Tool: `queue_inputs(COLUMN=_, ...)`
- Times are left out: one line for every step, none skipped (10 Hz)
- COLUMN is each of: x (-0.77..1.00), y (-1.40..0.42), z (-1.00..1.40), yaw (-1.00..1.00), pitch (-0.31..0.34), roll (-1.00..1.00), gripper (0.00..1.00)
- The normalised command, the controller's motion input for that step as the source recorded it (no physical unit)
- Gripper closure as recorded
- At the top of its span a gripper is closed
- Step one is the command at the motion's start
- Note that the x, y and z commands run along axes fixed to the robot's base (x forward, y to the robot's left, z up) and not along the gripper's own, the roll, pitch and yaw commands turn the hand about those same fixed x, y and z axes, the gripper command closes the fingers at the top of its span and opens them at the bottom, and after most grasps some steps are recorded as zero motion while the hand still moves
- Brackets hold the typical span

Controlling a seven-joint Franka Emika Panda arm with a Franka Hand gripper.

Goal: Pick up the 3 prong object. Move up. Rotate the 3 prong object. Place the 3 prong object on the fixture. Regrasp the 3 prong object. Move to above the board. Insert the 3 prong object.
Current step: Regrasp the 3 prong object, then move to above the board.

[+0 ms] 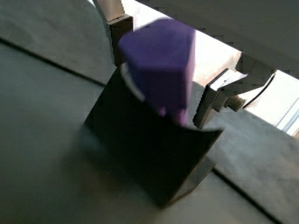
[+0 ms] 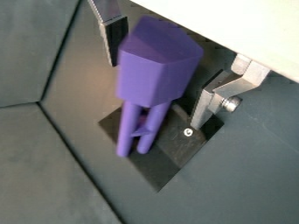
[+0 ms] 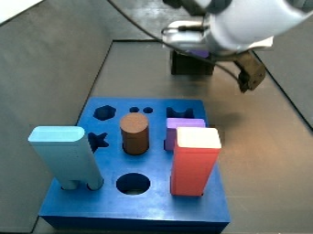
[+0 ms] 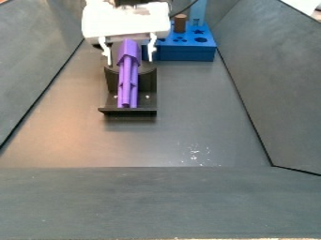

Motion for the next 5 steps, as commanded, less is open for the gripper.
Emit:
queue_inputs(x=0.09, y=-0.01, z=-0.18, yaw=0.02, pitch=0.002, roll=0.07, gripper=0.0)
queue_inputs(x=0.0, y=0.0, z=0.0, yaw=0.0, pitch=0.0, roll=0.0, gripper=1.0)
queue_inputs(x=0.1, y=-0.02, z=1.0, yaw=-0.07, pitch=-0.02, roll=-0.12, gripper=1.0)
queue_inputs(x=0.1, y=-0.01, z=1.0, yaw=-0.07, pitch=-0.007, roll=-0.12, gripper=1.0)
queue_inputs(x=0.09, y=-0.01, z=1.0, yaw=-0.07, pitch=0.016, roll=-0.11, gripper=1.0)
